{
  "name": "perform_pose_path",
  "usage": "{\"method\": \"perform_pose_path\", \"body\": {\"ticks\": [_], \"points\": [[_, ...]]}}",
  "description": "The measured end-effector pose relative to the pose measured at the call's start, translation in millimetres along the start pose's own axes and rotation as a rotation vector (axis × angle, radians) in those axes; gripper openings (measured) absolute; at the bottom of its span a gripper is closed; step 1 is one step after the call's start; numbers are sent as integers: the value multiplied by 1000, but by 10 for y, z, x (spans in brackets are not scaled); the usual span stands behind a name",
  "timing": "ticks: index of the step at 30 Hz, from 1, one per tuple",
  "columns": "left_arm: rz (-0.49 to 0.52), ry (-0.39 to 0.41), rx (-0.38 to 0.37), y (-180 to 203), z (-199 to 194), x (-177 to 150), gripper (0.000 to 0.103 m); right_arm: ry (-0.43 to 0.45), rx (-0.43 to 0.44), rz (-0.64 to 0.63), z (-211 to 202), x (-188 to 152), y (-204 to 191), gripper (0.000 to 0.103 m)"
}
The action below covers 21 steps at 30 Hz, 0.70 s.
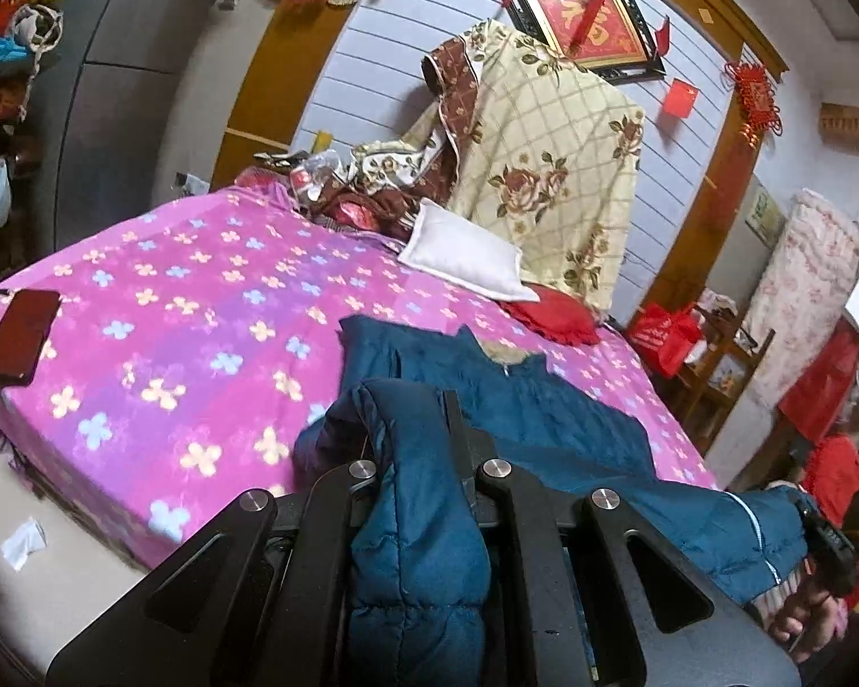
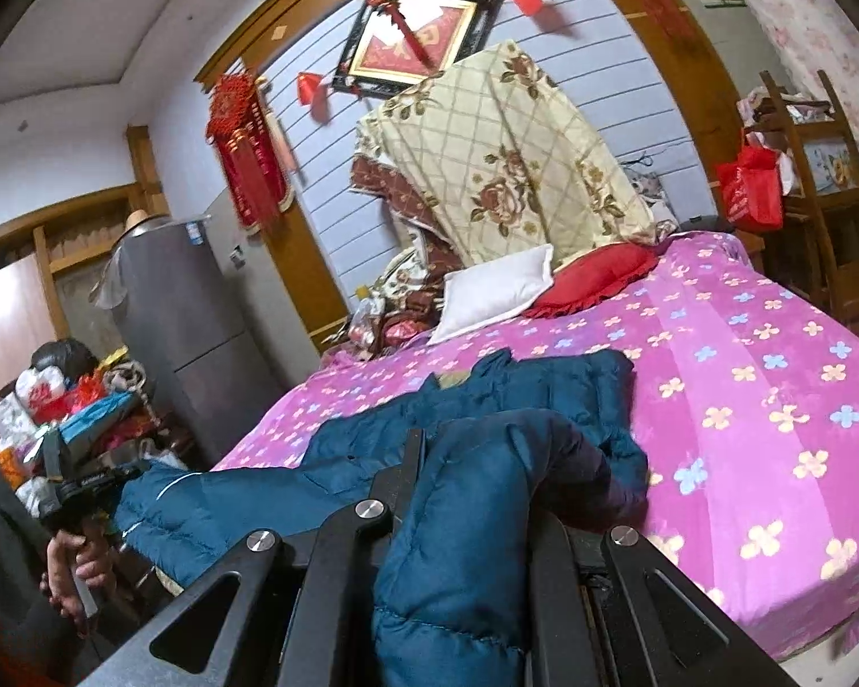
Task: Fold large clothes
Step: 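Lift the jacket hem with both tools and carry it over the collar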
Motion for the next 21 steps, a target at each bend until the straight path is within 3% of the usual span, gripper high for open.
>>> {"method": "perform_pose_path", "body": {"ticks": [8,14,21], "points": [[-22,57,10,72,445,560,6,68,-71,26,422,495,133,9],[27,110,51,213,844,1068,6,120,-121,27,760,957,248,9],[49,60,139,229,1713,1600,6,96,-210,13,1442,1553,482,8]]}}
Point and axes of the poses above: each gripper's, at about its wrist camera, not at the fingertips, and z roughly the way its jaws point, y to its right, x to its top, the point moved 8 cm from there along z, roughly the way its jaws point, and after that the axes turned 15 degrees about -y, right-handed, at the moved point
